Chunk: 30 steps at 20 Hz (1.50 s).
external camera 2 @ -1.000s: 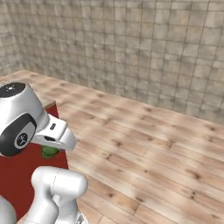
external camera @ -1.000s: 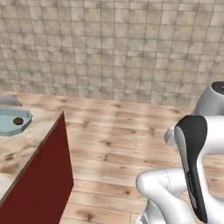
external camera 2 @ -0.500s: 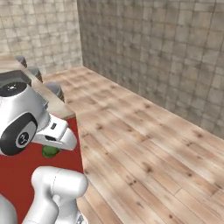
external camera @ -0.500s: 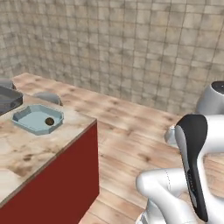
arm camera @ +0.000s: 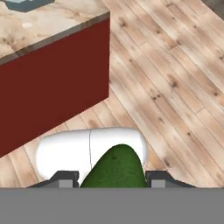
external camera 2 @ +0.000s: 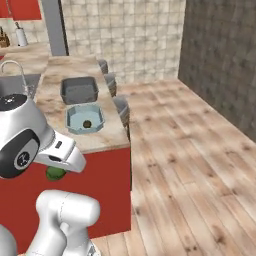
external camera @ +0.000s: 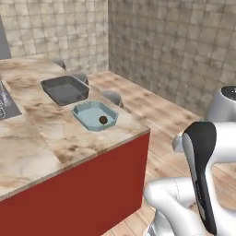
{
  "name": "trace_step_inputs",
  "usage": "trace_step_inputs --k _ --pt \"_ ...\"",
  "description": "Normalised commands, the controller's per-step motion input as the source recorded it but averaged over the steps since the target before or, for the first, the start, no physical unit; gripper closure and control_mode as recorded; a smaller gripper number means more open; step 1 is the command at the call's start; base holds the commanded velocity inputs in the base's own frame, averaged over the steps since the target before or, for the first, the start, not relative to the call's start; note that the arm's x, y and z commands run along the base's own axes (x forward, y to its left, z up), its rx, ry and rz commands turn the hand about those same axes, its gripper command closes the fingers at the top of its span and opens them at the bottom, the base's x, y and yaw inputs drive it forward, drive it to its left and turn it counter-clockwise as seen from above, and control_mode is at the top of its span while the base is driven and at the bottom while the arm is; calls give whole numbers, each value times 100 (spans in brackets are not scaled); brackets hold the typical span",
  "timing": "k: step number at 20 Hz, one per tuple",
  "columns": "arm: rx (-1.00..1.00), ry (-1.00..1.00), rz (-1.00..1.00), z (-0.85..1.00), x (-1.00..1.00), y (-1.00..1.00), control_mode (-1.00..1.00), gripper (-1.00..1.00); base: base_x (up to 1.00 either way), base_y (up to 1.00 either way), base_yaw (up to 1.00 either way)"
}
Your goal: Place the cold items (kiwi and avocado) from the fridge in one tupperware on the dining counter. Place the warm items (kebab skewer and hot dog) in the stove area in another tupperware.
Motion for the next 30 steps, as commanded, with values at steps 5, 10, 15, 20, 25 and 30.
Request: trace_step_inputs --k 5,10,15,20,25,30 --pt "0 0 0 0 0 0 100 100 69 -50 73" --pt "0 0 0 0 0 0 100 100 80 -53 53" --pt "0 0 0 0 0 0 100 100 41 -14 26" --pt "0 0 0 0 0 0 100 100 7 6 1" --pt "0 0 0 0 0 0 100 100 3 4 0" --pt "0 0 2 1 18 0 -100 100 2 0 0"
